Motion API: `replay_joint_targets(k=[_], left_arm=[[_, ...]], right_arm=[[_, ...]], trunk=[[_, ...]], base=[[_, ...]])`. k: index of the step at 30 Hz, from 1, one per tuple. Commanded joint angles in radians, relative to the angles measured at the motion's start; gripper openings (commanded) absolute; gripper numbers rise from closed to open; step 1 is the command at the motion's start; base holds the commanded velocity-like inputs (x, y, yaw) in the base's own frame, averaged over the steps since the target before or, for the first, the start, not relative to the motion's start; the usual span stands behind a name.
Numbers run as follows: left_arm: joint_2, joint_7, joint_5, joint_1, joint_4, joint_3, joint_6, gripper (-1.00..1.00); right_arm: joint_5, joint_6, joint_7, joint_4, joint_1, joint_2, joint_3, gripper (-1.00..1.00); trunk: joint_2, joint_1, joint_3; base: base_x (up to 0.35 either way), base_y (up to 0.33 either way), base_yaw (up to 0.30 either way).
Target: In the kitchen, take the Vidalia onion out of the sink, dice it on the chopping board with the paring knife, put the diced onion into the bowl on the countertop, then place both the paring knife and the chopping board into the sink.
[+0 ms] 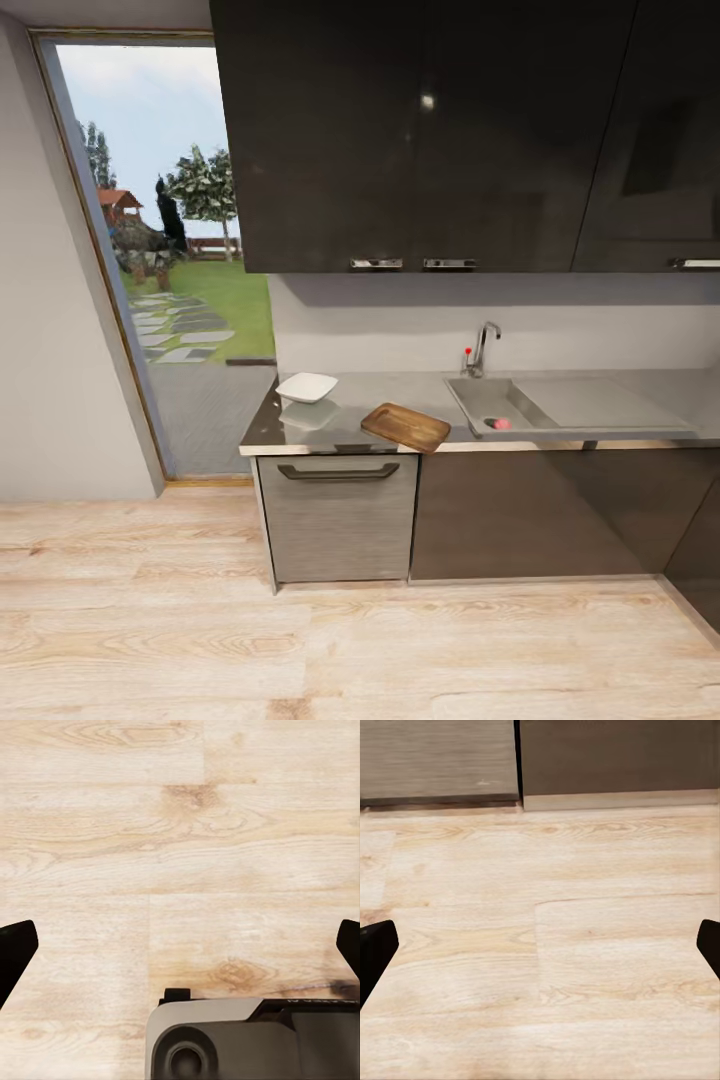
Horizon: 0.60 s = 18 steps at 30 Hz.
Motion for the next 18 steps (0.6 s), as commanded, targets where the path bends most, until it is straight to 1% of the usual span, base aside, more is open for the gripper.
replay_joint_targets(k=[1, 6, 18], left_arm=[[0.000, 0.000, 0.001, 0.001, -0.001, 0.001, -0.001, 1.00], [0.000, 0.000, 0.001, 0.001, -0.001, 0.001, -0.001, 1.00], [0.000, 0.000, 0.001, 0.001, -0.001, 0.001, -0.001, 1.00]], right_arm=[[-0.001, -0.003, -0.003, 0.001, 0.000, 0.000, 0.000, 1.00], [-0.001, -0.003, -0.003, 0.001, 0.000, 0.000, 0.000, 1.00], [-0.001, -0.003, -0.003, 0.001, 0.000, 0.000, 0.000, 1.00]], trunk=[[0.007, -0.004, 0.003], [0.042, -0.023, 0.019], [0.042, -0.023, 0.019]], base=[[0.000, 0.000, 0.000], [0.000, 0.000, 0.000], [0.000, 0.000, 0.000]])
